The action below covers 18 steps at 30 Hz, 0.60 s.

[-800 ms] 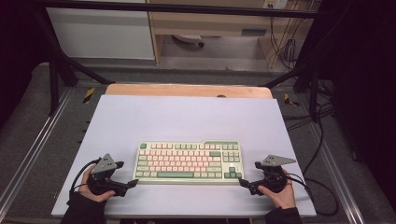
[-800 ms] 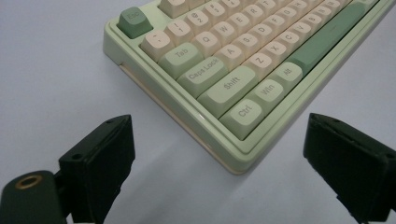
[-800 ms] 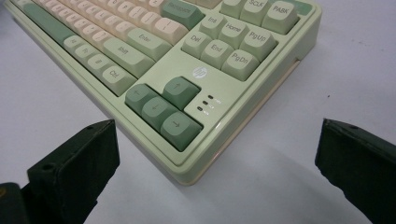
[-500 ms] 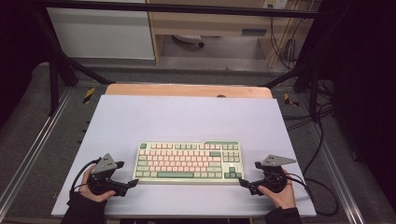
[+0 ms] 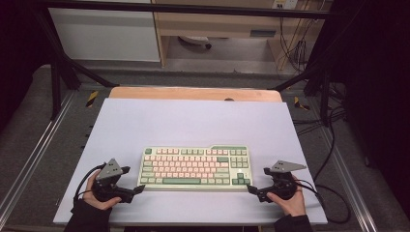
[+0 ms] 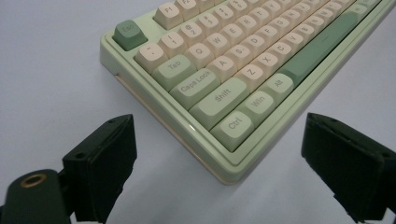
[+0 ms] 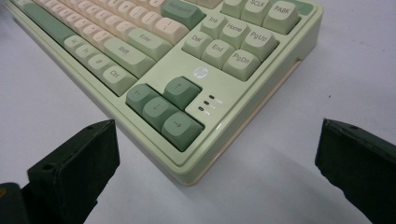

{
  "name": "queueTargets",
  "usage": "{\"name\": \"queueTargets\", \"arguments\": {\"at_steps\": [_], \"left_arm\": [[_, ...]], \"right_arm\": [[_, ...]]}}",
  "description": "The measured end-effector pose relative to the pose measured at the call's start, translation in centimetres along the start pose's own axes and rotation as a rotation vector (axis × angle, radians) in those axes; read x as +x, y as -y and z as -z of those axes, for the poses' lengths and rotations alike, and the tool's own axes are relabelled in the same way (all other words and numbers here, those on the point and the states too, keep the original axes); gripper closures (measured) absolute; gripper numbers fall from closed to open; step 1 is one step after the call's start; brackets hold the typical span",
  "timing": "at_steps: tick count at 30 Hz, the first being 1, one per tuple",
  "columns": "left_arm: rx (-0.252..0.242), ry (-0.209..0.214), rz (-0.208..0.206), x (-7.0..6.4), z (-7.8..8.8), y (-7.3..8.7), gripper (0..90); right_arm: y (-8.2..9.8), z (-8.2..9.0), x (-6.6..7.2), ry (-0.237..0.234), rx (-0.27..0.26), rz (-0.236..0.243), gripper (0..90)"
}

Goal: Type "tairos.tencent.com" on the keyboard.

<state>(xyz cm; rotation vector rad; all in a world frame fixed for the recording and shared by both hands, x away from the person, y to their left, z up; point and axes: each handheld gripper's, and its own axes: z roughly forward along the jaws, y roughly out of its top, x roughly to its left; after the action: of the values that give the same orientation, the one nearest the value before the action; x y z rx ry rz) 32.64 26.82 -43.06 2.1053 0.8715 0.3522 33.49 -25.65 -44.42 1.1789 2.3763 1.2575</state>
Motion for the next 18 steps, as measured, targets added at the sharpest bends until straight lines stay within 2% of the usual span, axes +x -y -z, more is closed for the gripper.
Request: {"name": "queueTargets", "arguments": {"at_steps": [8,18], "left_arm": [[-0.011,-0.008,0.003,-0.5,0.0,-0.7,10.9],[-0.011,0.001,0.008,-1.3,-0.4,-1.8,16.2]], "right_arm": [[0.0,-0.1,0.0,0.002,0.002,0.001,0.4],[0.0,-0.1,0.0,0.006,0.003,0.005,0.4]]}}
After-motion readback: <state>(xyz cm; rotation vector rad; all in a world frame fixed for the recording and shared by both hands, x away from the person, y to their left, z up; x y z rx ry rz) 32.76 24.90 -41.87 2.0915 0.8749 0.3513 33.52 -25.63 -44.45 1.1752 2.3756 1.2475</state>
